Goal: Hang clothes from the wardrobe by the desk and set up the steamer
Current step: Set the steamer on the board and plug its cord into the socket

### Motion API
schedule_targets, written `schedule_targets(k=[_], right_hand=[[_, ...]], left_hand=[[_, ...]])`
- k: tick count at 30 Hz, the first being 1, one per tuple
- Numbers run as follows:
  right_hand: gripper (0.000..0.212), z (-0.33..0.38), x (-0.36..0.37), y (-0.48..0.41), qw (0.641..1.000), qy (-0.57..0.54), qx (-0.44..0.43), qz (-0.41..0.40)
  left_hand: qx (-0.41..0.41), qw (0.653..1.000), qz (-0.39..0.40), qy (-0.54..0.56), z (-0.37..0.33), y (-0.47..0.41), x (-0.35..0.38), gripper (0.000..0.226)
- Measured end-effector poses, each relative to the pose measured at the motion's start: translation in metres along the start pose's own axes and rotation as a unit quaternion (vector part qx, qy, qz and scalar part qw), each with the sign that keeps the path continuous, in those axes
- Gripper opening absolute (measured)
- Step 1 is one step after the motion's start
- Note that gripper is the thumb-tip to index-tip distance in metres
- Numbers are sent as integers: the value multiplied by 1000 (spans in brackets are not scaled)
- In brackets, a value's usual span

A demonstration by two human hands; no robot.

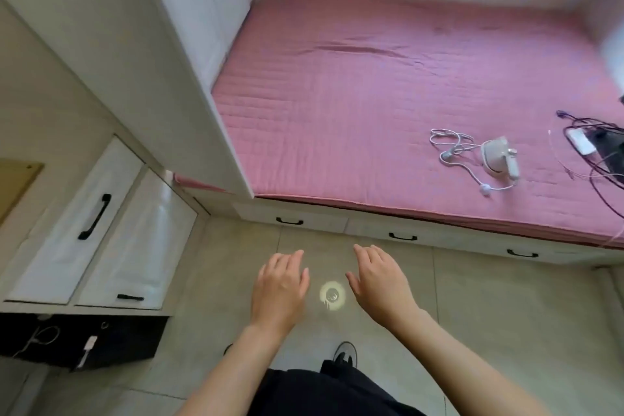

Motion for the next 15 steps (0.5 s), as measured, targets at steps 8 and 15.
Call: schedule_targets(k=[8, 15], right_hand=[[55, -145, -13, 24, 994, -30, 103, -30], [57, -226, -23, 17, 984, -57, 167, -38]], left_hand=[[87, 995, 51, 4, -130, -44, 63, 34], [131, 987, 90, -10, -186, -89, 99, 34]])
Point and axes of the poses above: each hand's wrist, its own y-axis away from the middle knuckle, its own x-axis out of the palm, z = x × y, the point moved 10 cm from there along -y, towards the middle knuckle, and after that the axes turned 4 degrees about y, right-handed, at the moved point
